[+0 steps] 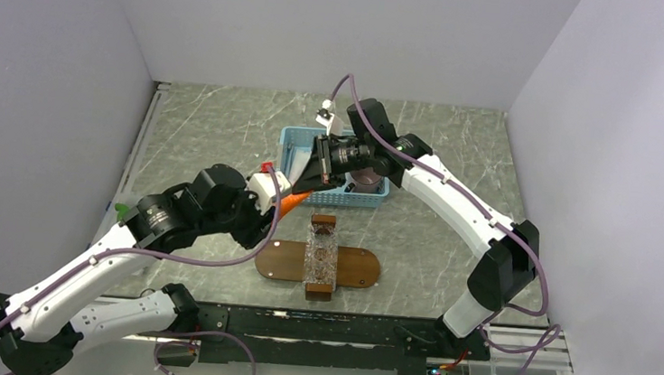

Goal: Prepare toiletry sets of a toothbrush and toothpaste on the tray

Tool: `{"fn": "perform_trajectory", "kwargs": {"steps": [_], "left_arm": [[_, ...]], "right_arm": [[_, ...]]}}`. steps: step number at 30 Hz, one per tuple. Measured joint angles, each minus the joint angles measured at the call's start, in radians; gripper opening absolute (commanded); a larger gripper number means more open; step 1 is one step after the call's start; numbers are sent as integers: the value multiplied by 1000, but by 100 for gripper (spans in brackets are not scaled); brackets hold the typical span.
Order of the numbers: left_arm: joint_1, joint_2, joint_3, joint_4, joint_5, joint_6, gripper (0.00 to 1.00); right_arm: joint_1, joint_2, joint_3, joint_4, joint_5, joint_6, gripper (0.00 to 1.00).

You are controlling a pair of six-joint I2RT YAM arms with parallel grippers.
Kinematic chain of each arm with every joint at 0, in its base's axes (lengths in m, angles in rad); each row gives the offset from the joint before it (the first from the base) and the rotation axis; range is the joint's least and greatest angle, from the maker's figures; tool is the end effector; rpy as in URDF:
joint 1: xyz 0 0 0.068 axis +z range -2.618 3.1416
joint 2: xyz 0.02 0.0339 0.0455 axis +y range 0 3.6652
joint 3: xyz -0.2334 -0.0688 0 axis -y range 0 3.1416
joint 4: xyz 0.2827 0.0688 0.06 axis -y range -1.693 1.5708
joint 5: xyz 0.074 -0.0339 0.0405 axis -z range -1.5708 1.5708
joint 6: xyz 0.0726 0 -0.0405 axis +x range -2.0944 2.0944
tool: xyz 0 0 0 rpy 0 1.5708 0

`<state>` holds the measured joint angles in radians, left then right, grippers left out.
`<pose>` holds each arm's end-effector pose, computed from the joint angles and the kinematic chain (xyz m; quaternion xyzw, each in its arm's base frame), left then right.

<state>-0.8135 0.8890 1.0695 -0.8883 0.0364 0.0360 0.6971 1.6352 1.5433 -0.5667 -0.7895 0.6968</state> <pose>0.1709 -0.1847 0.3092 0.3812 0.8244 -0.1738 0.3807 0.2897 0.3098 0.3036 -0.1695 0.8287 0.5257 0.0901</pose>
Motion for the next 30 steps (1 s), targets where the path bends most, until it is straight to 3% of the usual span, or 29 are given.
{"fn": "perform_trajectory", "kwargs": {"steps": [4,5,9,13,30], "left_arm": [[0,-26,-3,40,4,0,70],[0,-34,-3,51,5,-1,77],[0,-43,-3,80,12,-5,81],[0,-35,-3,96,14,-11,99],[0,-117,-83,193,-96,-119,99]], "right_arm": [[0,0,0,-13,32,-26,0],[0,0,0,-16,37,-31,0],[-3,-1,7,-38,60,-55,0],[-9,-1,41,-91,98,-98,0],[42,-50,241,-419,489,-426,0]]}}
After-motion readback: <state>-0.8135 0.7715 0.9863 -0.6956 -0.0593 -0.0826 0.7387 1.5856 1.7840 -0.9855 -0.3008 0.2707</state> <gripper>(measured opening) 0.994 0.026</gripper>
